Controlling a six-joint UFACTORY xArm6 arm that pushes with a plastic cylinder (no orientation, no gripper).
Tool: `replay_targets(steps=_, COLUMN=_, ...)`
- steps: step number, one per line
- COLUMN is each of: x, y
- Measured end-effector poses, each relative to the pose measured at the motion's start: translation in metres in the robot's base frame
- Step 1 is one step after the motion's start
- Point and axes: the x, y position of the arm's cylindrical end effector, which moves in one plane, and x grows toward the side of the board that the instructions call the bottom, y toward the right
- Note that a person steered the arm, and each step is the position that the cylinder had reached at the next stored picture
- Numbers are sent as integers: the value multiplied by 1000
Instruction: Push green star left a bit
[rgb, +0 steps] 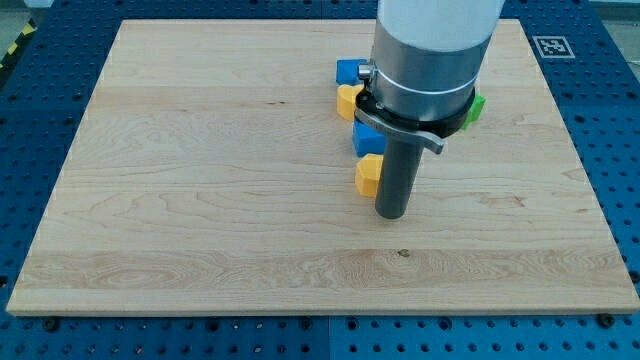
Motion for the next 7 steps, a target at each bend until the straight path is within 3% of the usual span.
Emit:
replay_targets(steps=2, x=10, y=4)
replay_targets(steps=5, x=100, y=49)
replay_targets(steps=7, x=100, y=48)
